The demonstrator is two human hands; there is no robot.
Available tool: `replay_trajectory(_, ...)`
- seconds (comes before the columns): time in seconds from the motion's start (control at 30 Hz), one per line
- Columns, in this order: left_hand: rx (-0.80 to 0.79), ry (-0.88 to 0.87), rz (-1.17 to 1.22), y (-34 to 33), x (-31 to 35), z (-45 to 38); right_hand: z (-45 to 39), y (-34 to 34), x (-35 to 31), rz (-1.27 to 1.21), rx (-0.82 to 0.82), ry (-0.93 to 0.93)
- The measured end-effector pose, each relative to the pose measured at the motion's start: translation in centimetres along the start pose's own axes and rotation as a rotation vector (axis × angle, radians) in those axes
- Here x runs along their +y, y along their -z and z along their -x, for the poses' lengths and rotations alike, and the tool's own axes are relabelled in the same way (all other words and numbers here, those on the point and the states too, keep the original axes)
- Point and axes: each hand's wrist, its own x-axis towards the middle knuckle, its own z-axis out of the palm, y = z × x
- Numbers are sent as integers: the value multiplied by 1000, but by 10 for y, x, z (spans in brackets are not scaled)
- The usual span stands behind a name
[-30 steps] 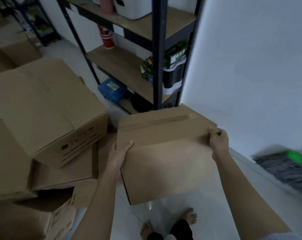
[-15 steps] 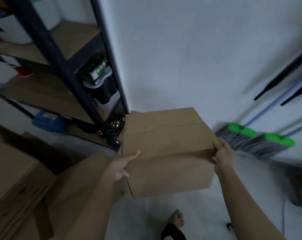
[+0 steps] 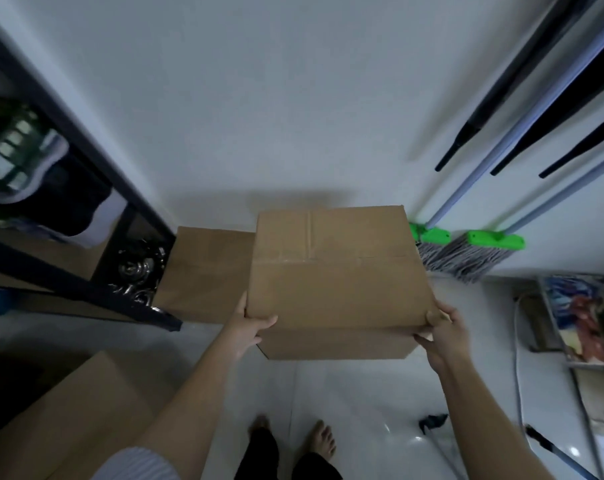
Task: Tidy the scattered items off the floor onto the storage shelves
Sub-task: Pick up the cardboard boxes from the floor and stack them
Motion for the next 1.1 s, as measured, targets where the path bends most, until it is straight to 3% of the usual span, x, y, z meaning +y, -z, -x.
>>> replay_trajectory(0.27,-37,-27,-136,2,-30,-107,-75,-16,86,-98,151,-64)
replay_trajectory(0.5,2,-102,-257,31,-72,-201,-150,-39,172,-19,126,-102)
replay_trajectory(0.87,193,-200,-476,31,-138,-291,-237,-73,238,-82,136,-128)
replay_trajectory(1.0,243,-122,-806,20,-147,-306,-244,-76,253,23,63,-145)
replay_trajectory(1.1,227,-113,-1015,6,-150,-303,-248,-74,256,252,-18,-194)
